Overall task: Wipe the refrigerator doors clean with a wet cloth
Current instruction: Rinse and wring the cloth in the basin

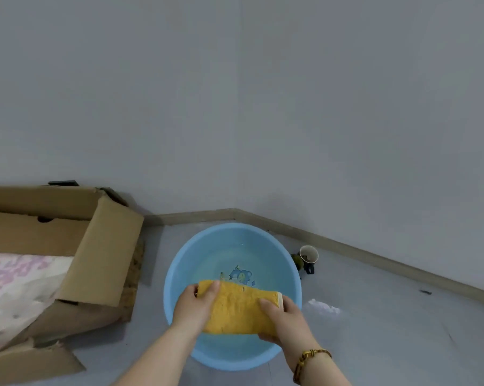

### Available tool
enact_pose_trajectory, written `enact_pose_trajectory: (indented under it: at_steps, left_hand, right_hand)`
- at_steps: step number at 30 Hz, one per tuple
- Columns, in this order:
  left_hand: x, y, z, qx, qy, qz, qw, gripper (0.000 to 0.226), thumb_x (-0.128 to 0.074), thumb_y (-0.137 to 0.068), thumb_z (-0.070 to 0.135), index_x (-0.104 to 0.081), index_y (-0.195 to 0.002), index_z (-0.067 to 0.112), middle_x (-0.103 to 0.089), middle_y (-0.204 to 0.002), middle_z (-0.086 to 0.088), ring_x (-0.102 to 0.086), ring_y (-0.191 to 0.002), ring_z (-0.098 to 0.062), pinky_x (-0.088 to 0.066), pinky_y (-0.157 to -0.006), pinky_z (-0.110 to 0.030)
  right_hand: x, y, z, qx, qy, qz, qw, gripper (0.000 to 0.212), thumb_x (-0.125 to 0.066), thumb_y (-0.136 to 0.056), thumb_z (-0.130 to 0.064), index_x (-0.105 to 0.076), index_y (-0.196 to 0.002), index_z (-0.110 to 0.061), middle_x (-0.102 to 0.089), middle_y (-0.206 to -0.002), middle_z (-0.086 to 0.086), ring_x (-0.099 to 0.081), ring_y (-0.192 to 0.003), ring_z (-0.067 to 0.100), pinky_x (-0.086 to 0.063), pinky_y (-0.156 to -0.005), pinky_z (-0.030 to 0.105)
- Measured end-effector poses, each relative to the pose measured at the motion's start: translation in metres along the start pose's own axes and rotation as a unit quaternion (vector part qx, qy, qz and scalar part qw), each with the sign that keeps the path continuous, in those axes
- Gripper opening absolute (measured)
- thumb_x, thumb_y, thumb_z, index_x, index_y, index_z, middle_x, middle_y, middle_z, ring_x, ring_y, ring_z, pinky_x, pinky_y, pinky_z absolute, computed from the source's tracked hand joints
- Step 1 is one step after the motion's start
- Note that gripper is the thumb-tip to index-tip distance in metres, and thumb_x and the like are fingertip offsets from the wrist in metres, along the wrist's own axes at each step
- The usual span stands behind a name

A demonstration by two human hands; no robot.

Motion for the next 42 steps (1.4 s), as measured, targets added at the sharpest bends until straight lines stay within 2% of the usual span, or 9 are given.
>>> enact_pose_trajectory:
  at_steps: [6, 13, 16, 23, 26, 29, 33, 38, 42]
  left_hand:
    - [-0.044, -0.153, -0.081, -0.010, -0.074, 0.001, 0.997, 0.040, -0.047, -0.091, 0.039, -0.050, -0.110, 0.004, -0.056, -0.119, -0.012, -0.051, -0.099, -0.025, -0.034, -0.076, -0.025]
    - [-0.096, -0.282, -0.124, -0.102, -0.198, -0.029, 0.975, 0.053, -0.044, -0.092, 0.044, -0.036, -0.128, 0.006, -0.049, -0.131, -0.012, -0.047, -0.119, -0.030, -0.038, -0.092, -0.031]
    - [-0.096, -0.304, -0.137, -0.114, -0.263, -0.022, 0.958, 0.048, -0.043, -0.092, 0.043, -0.038, -0.122, 0.006, -0.052, -0.126, -0.013, -0.050, -0.115, -0.029, -0.039, -0.088, -0.031]
    - [-0.096, -0.315, -0.149, -0.107, -0.332, 0.013, 0.937, 0.036, -0.042, -0.094, 0.037, -0.043, -0.115, 0.008, -0.056, -0.121, -0.013, -0.052, -0.112, -0.029, -0.040, -0.086, -0.029]
    - [-0.096, -0.321, -0.150, -0.081, -0.262, 0.013, 0.961, 0.042, -0.042, -0.093, 0.039, -0.048, -0.120, 0.007, -0.054, -0.127, -0.014, -0.051, -0.117, -0.029, -0.039, -0.092, -0.030]
    - [-0.099, -0.317, -0.148, -0.046, -0.107, -0.006, 0.993, 0.041, -0.044, -0.094, 0.032, -0.050, -0.122, 0.002, -0.052, -0.130, -0.017, -0.049, -0.118, -0.030, -0.038, -0.094, -0.030]
    - [-0.097, -0.299, -0.126, -0.067, 0.033, 0.026, 0.997, 0.050, -0.041, -0.095, 0.034, -0.040, -0.131, 0.000, -0.044, -0.137, -0.017, -0.042, -0.125, -0.031, -0.035, -0.101, -0.035]
    - [-0.104, -0.266, -0.111, -0.152, 0.054, 0.021, 0.987, 0.038, -0.039, -0.095, 0.037, -0.055, -0.088, 0.003, -0.063, -0.102, -0.022, -0.057, -0.099, -0.035, -0.044, -0.081, -0.037]
    - [-0.111, -0.242, -0.100, -0.221, -0.033, 0.006, 0.975, 0.042, -0.036, -0.096, 0.035, -0.041, -0.061, 0.013, -0.048, -0.065, 0.000, -0.047, -0.076, -0.025, -0.028, -0.062, -0.027]
  right_hand:
    - [-0.039, -0.153, 0.071, -0.037, 0.065, 0.092, 0.993, 0.039, -0.049, -0.092, -0.035, -0.042, -0.121, -0.010, -0.038, -0.114, 0.006, -0.044, -0.103, 0.026, -0.052, -0.059, 0.032]
    - [-0.062, -0.292, 0.104, 0.077, 0.165, 0.149, 0.972, 0.024, -0.051, -0.091, -0.029, -0.037, -0.094, -0.011, -0.040, -0.072, -0.002, -0.043, -0.080, 0.021, -0.048, -0.083, 0.038]
    - [-0.071, -0.313, 0.120, 0.093, 0.218, 0.159, 0.958, 0.021, -0.051, -0.092, -0.027, -0.043, -0.099, -0.010, -0.050, -0.088, 0.005, -0.047, -0.082, 0.021, -0.037, -0.071, 0.026]
    - [-0.083, -0.327, 0.140, 0.119, 0.323, 0.205, 0.916, 0.029, -0.036, -0.097, -0.027, -0.043, -0.116, -0.005, -0.049, -0.119, 0.011, -0.055, -0.101, 0.029, -0.041, -0.077, 0.030]
    - [-0.081, -0.333, 0.136, 0.105, 0.298, 0.185, 0.930, 0.029, -0.038, -0.097, -0.025, -0.046, -0.120, -0.009, -0.056, -0.112, 0.011, -0.056, -0.101, 0.030, -0.039, -0.078, 0.027]
    - [-0.080, -0.325, 0.128, 0.092, 0.135, 0.130, 0.978, 0.012, -0.049, -0.091, -0.015, -0.053, -0.081, -0.014, -0.051, -0.069, 0.000, -0.050, -0.068, 0.020, -0.038, -0.059, 0.024]
    - [-0.088, -0.293, 0.104, 0.207, 0.061, 0.172, 0.961, 0.025, -0.058, -0.086, -0.018, -0.047, -0.064, -0.017, -0.048, -0.060, -0.002, -0.043, -0.063, 0.017, -0.035, -0.054, 0.021]
    - [-0.104, -0.272, 0.086, 0.279, 0.132, 0.212, 0.927, 0.035, -0.053, -0.086, -0.038, -0.035, -0.062, -0.023, -0.053, -0.080, 0.003, -0.045, -0.074, 0.019, -0.038, -0.068, 0.031]
    - [-0.083, -0.282, 0.085, 0.218, 0.137, 0.210, 0.943, 0.039, -0.046, -0.092, -0.037, -0.032, -0.061, -0.017, -0.047, -0.069, 0.004, -0.045, -0.075, 0.024, -0.034, -0.065, 0.029]
Point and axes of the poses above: each hand's wrist, its own y-axis away from the middle knuckle, its own x-axis out of the back of the hand, z = x × y, the point moved 6 cm from there along -y, towards the middle knuckle
